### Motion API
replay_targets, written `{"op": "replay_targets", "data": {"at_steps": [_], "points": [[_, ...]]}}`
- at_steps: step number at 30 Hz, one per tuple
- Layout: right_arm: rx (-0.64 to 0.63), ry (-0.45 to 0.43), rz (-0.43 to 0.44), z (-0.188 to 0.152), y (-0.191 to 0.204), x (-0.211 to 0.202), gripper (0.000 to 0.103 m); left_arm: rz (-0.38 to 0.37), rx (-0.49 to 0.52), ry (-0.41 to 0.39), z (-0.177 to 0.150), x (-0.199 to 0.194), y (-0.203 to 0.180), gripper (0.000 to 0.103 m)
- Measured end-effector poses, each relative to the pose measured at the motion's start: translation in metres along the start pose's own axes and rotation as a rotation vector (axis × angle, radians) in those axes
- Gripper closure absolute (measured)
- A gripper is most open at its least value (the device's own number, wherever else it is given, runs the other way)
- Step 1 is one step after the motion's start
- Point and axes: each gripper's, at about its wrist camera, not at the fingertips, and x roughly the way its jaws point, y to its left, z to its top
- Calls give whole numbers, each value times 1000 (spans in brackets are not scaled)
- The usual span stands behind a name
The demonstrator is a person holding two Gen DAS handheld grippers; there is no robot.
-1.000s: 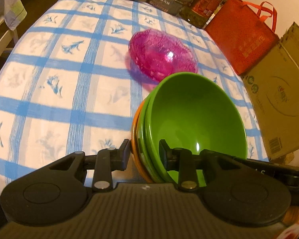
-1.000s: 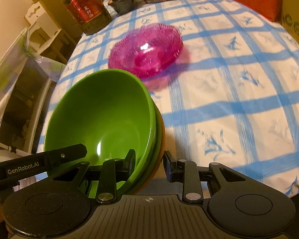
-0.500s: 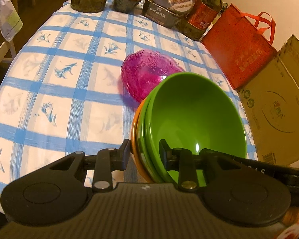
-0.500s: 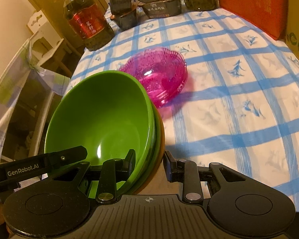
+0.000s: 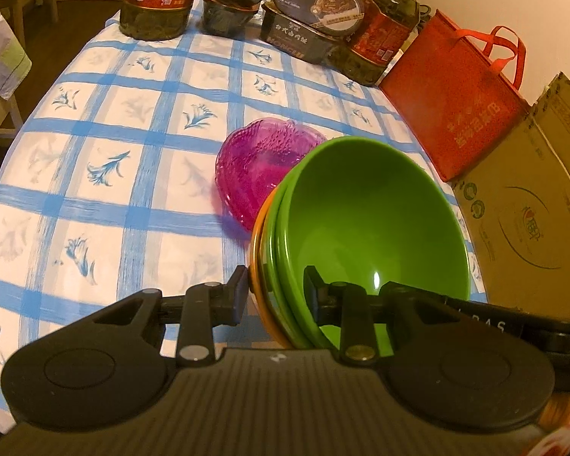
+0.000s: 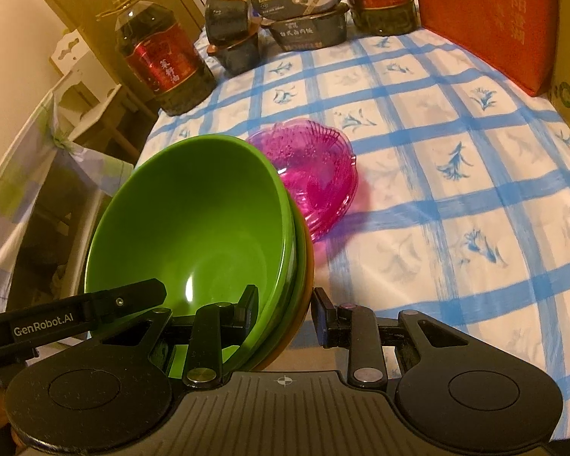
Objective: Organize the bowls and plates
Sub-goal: 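Carry the bowl stack with both grippers over the pink plate stack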
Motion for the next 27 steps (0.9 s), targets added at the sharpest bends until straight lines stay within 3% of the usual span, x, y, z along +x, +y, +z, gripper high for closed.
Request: {"op": "replay_targets", "data": {"at_steps": [27], "points": [[-5,0,-32,80,-16,44,73,5,29,33,70,61,-7,76]]}}
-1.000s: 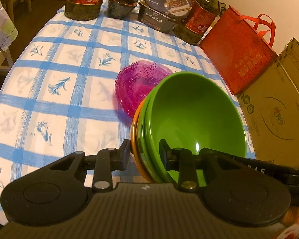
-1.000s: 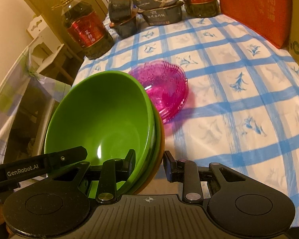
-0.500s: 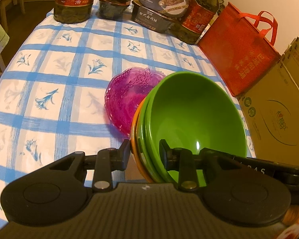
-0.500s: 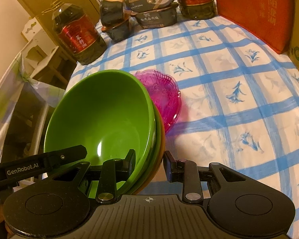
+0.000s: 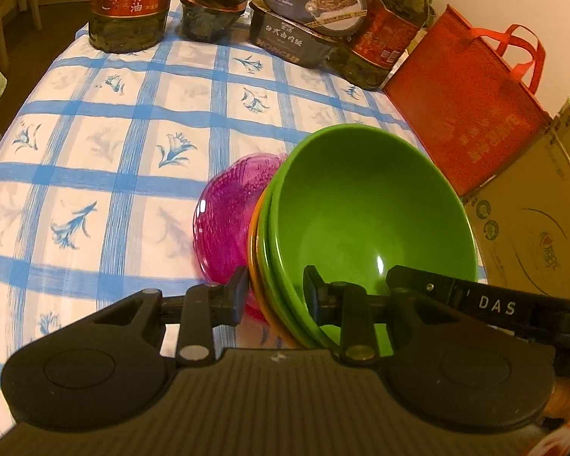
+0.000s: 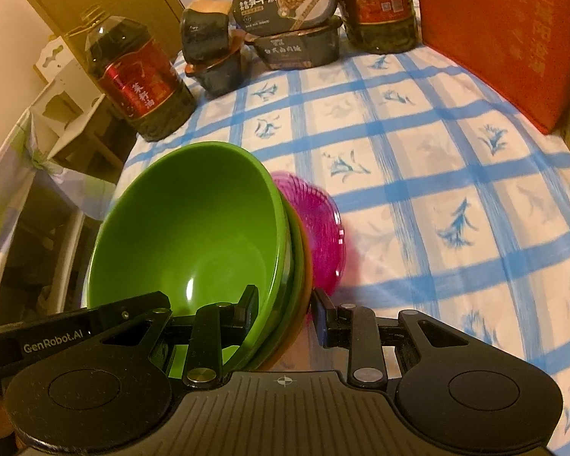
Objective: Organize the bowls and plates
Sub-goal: 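Carry the bowl stack with both grippers over the pink plate stack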
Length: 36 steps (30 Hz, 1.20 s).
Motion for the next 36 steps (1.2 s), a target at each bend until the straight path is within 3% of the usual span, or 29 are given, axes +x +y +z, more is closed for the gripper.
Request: {"op": "replay_targets", "data": {"at_steps": [17,36], "points": [[17,64,-2,24,-13,59,73,36,-5,35,32,52,16,77],[-13,60,-11,23,-13,73,73,24,-7,23,30,64,23,77]]}}
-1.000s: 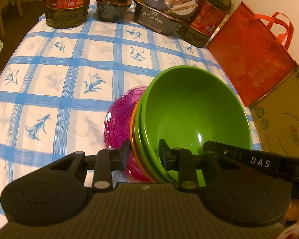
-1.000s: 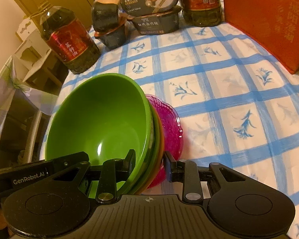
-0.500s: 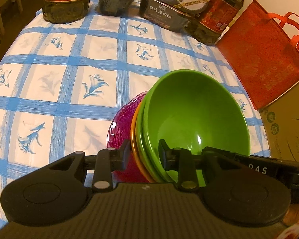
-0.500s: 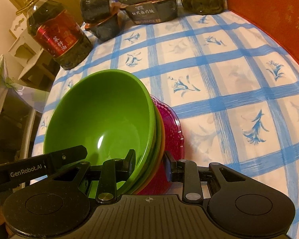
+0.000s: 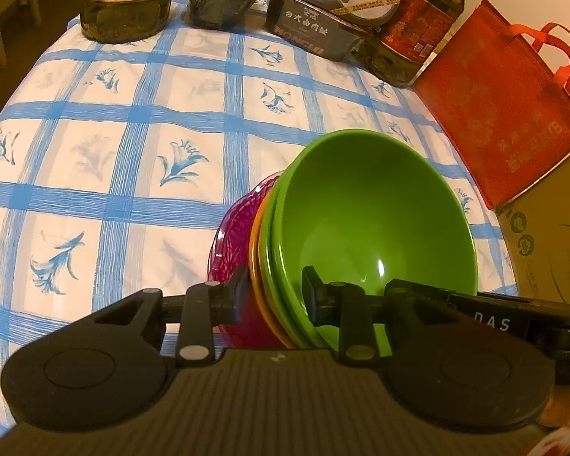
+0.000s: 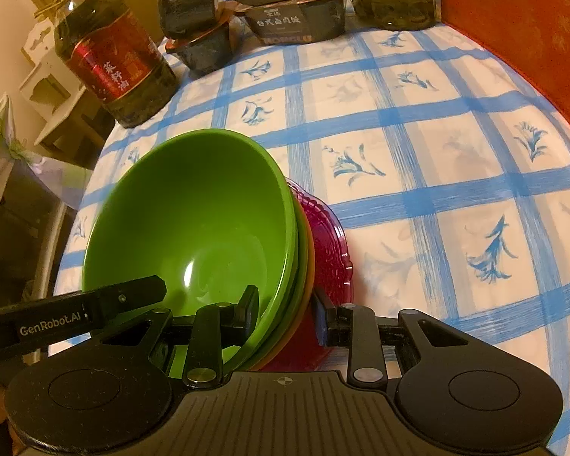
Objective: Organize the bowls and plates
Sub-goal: 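Carry the bowl stack with both grippers over the pink plate stack, then lower the bowl stack onto the pink plates and open both grippers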
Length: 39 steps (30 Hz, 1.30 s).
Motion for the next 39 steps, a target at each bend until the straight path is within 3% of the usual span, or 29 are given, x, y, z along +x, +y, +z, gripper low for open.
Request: {"op": "replay_targets", "data": {"at_steps": [7,9,11,13,22,28,39], "points": [[-26,-3,-1,0,1,2,70,-4,-6,-12,0,0,-1,76],[-25,-11,11,-3,0,2,62,-6,-8,-13,-1,-1,-1,76],[-16,-23,13,-6,-1,1,38,-6,-6,-13,-1,-1,-1,75],[-10,-37,27,-7,-2,-2,34,-8,-3,-14,-2,-2,-1,70],[12,-75,58,-11,-3,-16,31,-34,1,-53,-8,-14,-1,36],[15,-103,49,-17,-2,-28,30,-28,20,-90,-14,-28,-3,27],[23,-159,58,-31,-4,-50,29,-34,17,-122,-25,-45,-2,23]]}}
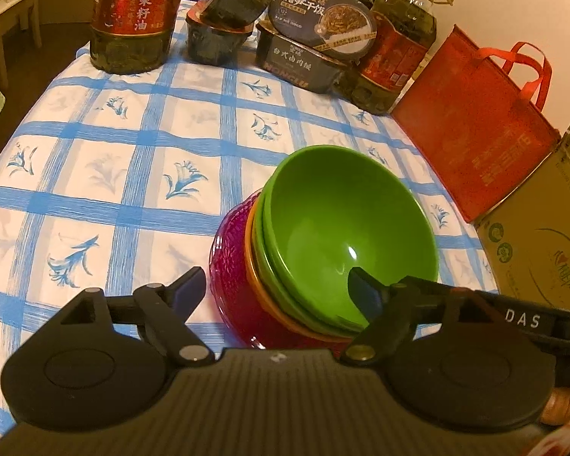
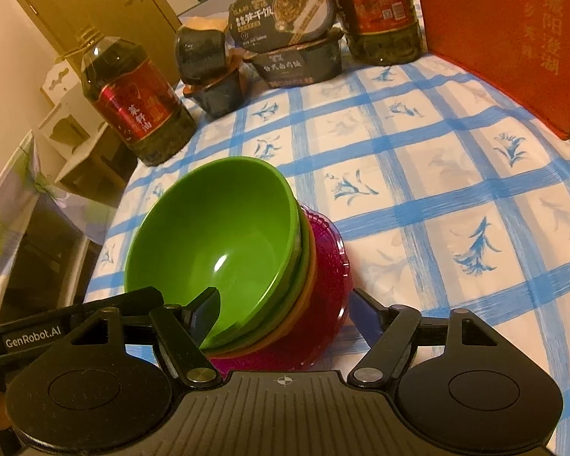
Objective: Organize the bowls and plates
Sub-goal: 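Lower the bowl stack onto the pink plates and open both grippers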
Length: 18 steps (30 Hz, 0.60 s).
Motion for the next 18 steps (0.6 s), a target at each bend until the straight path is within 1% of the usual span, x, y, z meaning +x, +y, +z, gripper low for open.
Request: {"op": "replay_targets", "data": {"at_steps": [3,8,13,16,18], "points": [[-10,-17,-3,-5,0,-7,29,-2,2,-21,-3,-7,1,23],[-78,-77,-5,-16,1,-19,29,33,24,-63,-13,-19,3,23],[-76,-89,6,-27,-1,-28,29,69,55,-101,-26,-30,6,23],[-95,-96,10,-36,0,-31,29,82,102,-135,-35,-37,3,23],[-118,-96,7,-42,4,-32,29,87,122,-138,-40,-40,2,23]]}}
